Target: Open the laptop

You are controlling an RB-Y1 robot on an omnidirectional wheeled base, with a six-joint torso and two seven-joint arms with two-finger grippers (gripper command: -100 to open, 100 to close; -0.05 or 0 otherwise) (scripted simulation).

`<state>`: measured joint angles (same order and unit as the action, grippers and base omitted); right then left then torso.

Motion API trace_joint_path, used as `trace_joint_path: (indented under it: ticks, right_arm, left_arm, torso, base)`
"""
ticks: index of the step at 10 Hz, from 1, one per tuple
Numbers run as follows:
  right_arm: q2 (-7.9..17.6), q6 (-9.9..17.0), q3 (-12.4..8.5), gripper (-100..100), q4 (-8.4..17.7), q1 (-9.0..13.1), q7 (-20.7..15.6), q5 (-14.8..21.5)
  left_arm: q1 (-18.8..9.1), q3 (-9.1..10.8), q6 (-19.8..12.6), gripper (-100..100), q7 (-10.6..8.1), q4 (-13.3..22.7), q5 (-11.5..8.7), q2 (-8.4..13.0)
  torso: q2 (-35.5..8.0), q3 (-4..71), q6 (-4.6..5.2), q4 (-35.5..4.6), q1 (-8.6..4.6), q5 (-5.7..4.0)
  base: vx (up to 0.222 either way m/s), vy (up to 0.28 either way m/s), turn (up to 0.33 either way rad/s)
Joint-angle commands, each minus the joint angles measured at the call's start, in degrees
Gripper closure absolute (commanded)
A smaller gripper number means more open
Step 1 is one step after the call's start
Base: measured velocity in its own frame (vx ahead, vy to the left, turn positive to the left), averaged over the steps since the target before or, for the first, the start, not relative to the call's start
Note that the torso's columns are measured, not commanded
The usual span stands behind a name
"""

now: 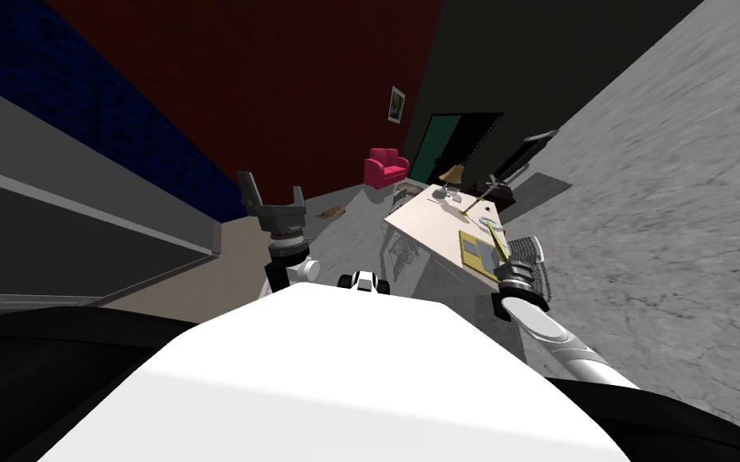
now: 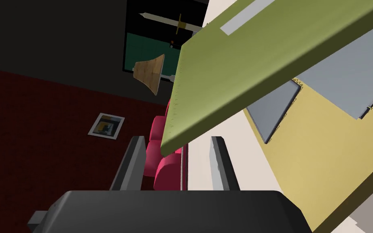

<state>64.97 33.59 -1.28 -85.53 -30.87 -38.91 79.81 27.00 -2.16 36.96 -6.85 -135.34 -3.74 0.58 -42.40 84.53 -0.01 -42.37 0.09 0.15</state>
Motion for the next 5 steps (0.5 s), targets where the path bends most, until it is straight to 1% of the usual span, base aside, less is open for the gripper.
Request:
trace_joint_path:
  ticks: [1, 2, 3, 4, 5]
  right_arm:
    - [-1.49, 2.58, 1.75, 100, 0.69, -0.82, -2.65, 2.82]
    - [-2.24, 3.88, 2.62, 100, 1.03, -1.22, -3.98, 4.23]
    - [0.54, 1.18, 0.80, -100, 1.09, -1.23, -2.10, 2.42]
    - [1.29, 0.58, 0.34, -100, 1.07, -1.26, -1.94, 1.96]
    - [2.77, -0.62, -0.59, -100, 1.05, -1.30, -1.61, 1.04]
  left_arm:
    - [0.00, 0.00, 0.00, 0, 0.00, 0.00, 0.00, 0.00]
    - [0.00, 0.00, 0.00, 0, 0.00, 0.00, 0.00, 0.00]
    - [0.00, 0.00, 0.00, 0, 0.00, 0.00, 0.00, 0.00]
    - [0.00, 0.00, 0.00, 0, 0.00, 0.00, 0.00, 0.00]
    - [0.00, 0.00, 0.00, 0, 0.00, 0.00, 0.00, 0.00]
  torso:
    - [0.11, 0.02, 0.01, 0.06, -0.04, -0.11]
    - [0.12, 0.06, 0.00, 0.06, -0.03, -0.07]
    - [0.13, 0.06, -0.01, 0.06, -0.05, -0.07]
    - [0.04, 0.02, 0.02, 0.04, 0.00, -0.05]
    - [-0.07, -0.06, 0.02, 0.00, 0.02, -0.06]
  base:
    - [0.068, 0.019, 0.014]
    - [0.063, 0.017, 0.010]
    - [0.035, 0.038, -0.083]
    - [-0.007, 0.051, -0.078]
    - [-0.022, 0.052, -0.071]
